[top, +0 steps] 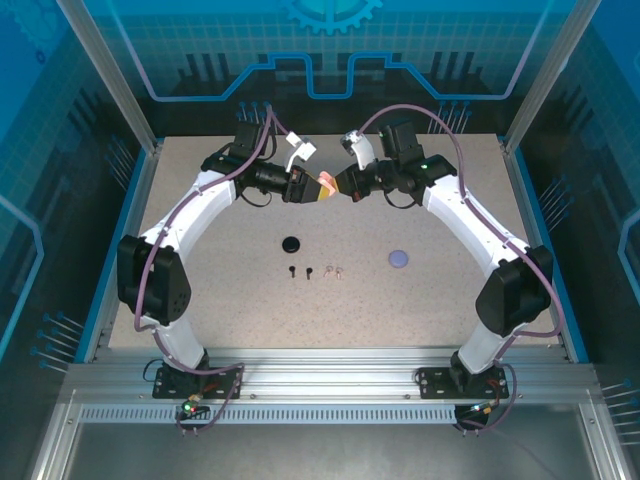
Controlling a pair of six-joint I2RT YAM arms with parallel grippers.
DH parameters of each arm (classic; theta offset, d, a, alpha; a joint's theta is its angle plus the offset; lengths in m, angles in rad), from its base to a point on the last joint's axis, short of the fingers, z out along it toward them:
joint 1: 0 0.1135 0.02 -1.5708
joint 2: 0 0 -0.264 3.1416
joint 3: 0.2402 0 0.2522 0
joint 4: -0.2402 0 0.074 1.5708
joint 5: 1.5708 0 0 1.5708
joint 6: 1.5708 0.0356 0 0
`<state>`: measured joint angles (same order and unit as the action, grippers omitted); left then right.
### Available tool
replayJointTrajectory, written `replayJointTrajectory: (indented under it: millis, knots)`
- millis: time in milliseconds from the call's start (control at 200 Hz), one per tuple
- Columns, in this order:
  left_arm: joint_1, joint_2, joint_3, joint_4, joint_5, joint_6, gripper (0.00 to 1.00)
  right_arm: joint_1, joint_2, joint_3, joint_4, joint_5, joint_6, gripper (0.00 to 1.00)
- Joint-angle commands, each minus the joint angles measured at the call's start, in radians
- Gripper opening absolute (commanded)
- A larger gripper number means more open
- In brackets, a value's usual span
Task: Insert wireless bluetooth earbuds into charging case
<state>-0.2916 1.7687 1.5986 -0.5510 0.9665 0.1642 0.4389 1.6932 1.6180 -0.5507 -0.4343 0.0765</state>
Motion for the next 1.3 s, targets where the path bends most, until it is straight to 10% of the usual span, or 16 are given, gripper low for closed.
replayJointTrajectory:
  millis: [0, 140, 645, 1296]
  knots:
    - [-0.012, 0.018, 0.032, -0.015, 0.029, 0.021, 0.25, 0.018, 0.004, 0.022, -0.008, -0.021, -0.011, 0.00]
    - [-0.012, 0.013, 0.025, -0.012, 0.031, 0.018, 0.12, 0.018, -0.002, 0.028, 0.000, -0.017, 0.008, 0.00]
    - [0.049, -0.205, -0.309, 0.445, -0.021, -0.251, 0.00, 0.018, -0.212, -0.089, 0.008, 0.089, 0.174, 0.57]
    - [0.058, -0.546, -0.815, 1.213, -0.335, -0.602, 0.00, 0.381, -0.324, -0.446, -0.078, 0.735, 0.790, 0.62]
